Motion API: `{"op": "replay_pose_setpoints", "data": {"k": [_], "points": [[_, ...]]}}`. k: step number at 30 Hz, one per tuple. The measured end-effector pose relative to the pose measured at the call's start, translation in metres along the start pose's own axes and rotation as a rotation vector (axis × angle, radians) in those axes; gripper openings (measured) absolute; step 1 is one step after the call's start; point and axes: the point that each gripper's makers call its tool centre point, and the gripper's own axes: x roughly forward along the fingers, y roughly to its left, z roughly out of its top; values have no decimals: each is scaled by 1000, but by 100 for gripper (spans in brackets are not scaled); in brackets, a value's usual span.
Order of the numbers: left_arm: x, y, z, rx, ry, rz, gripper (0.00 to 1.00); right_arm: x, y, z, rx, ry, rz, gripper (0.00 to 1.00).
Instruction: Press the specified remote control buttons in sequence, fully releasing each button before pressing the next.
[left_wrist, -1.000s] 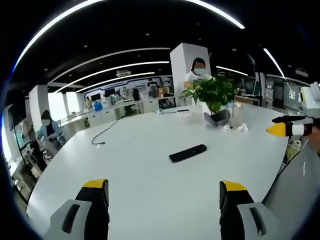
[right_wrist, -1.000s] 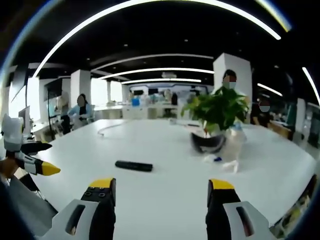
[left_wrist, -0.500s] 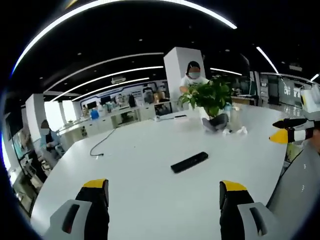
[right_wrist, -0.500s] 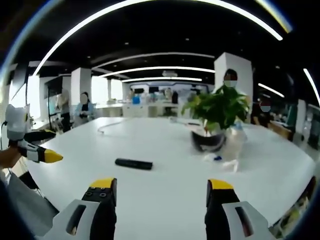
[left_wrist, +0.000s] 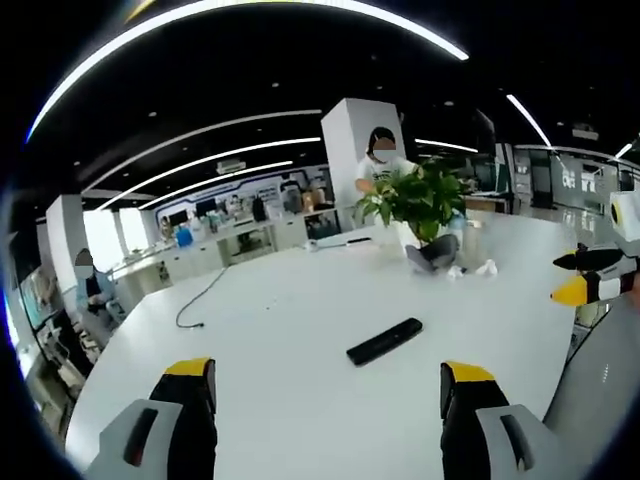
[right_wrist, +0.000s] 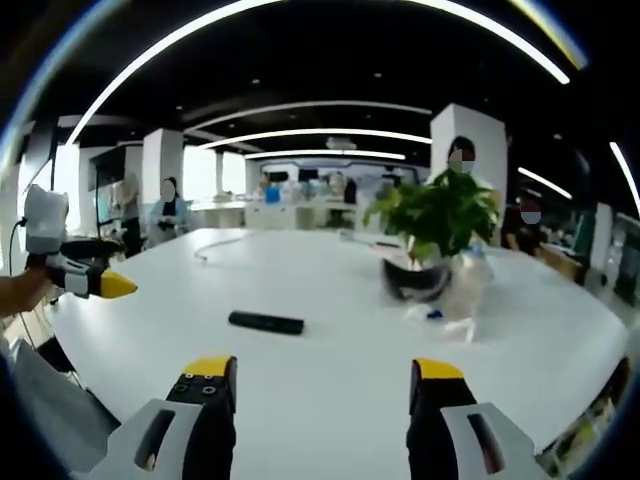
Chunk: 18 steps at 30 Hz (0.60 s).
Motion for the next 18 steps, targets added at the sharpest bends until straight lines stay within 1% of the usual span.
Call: {"op": "replay_pose_setpoints", "data": {"k": [3, 8, 11, 14, 18], "points": [[5, 0, 2, 4, 6, -9, 97, 0, 0, 0, -4, 1, -1, 68], [15, -2, 5, 40, 10, -27, 97, 0, 1, -2, -10, 11, -1, 68], [23, -3, 4, 52, 17, -39, 97, 1, 2, -4, -13, 19, 2, 67], [31, -2, 3, 83, 27, -42, 97, 2, 3, -6, -22, 30, 4, 67], [40, 0, 4, 98, 32, -52, 97, 2, 3, -7, -25, 37, 4, 67]]}}
